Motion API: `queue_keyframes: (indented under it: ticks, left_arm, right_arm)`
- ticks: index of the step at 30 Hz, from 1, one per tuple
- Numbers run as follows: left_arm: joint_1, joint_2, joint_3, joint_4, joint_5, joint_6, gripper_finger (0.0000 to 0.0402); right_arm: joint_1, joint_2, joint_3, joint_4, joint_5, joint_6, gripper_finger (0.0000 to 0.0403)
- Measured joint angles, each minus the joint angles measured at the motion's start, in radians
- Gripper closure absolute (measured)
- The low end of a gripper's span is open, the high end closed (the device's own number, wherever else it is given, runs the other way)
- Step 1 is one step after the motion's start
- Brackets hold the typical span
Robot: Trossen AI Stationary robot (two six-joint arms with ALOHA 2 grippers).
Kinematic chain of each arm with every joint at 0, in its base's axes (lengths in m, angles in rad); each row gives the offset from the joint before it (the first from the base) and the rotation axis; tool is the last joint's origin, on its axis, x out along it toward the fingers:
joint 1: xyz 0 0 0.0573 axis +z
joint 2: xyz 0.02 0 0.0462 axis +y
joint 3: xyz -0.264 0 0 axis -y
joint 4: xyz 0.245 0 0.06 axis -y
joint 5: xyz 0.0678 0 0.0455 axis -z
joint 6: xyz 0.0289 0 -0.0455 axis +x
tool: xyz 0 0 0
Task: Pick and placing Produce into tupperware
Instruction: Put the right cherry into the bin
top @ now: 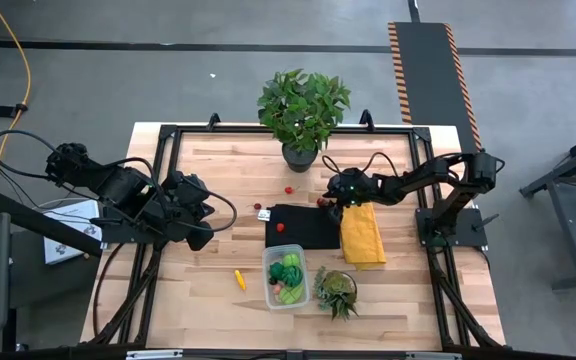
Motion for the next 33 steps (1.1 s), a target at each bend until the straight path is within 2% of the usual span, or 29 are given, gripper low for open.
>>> queue_keyframes:
  ticks: [33]
  left_arm:
    - [0.0,0.0,0.0,0.001,-0.004,0.0,0.0401]
  right_arm:
    - [0.0,0.016,0.0,0.03,-0.004,-0.043,0.0213]
